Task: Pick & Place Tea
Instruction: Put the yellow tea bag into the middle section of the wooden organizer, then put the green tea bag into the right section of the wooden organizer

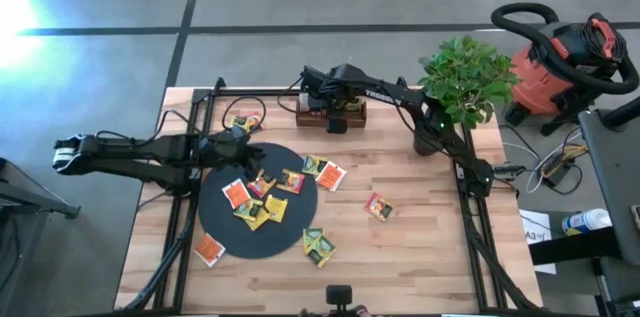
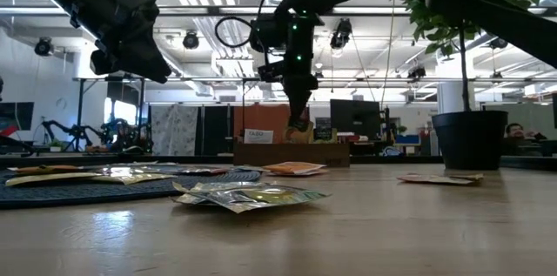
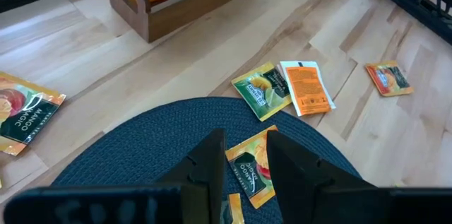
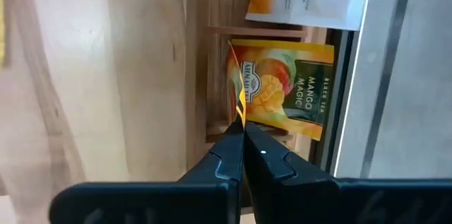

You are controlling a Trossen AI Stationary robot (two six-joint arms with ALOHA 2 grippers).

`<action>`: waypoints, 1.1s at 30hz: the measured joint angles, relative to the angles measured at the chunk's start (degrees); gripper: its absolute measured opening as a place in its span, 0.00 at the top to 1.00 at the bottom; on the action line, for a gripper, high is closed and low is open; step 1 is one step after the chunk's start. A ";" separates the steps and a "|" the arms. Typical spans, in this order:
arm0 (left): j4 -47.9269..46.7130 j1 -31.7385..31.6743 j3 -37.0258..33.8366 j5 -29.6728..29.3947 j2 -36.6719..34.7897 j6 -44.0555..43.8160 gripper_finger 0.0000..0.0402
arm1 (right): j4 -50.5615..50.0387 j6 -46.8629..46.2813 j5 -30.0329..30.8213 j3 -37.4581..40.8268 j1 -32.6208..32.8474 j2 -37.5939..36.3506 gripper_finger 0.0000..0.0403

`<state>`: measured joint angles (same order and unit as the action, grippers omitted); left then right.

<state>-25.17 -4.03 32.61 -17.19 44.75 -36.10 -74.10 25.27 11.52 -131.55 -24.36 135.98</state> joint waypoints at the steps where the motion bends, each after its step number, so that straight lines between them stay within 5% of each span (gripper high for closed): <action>1: 0.00 0.00 -0.01 -0.06 -0.01 0.00 0.75 | 0.36 0.11 0.12 0.34 -0.06 0.00 0.98; 20: -0.22 -0.02 -0.07 -0.13 0.00 0.07 0.75 | 5.55 -0.83 2.26 1.60 -0.22 1.14 0.97; 33: -0.22 0.00 -0.07 -0.13 0.00 0.26 0.75 | 8.77 -2.80 8.66 1.60 -0.35 0.84 0.67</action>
<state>-25.39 -4.04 32.53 -17.32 44.75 -35.83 -65.33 22.47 20.18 -129.95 -24.71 136.83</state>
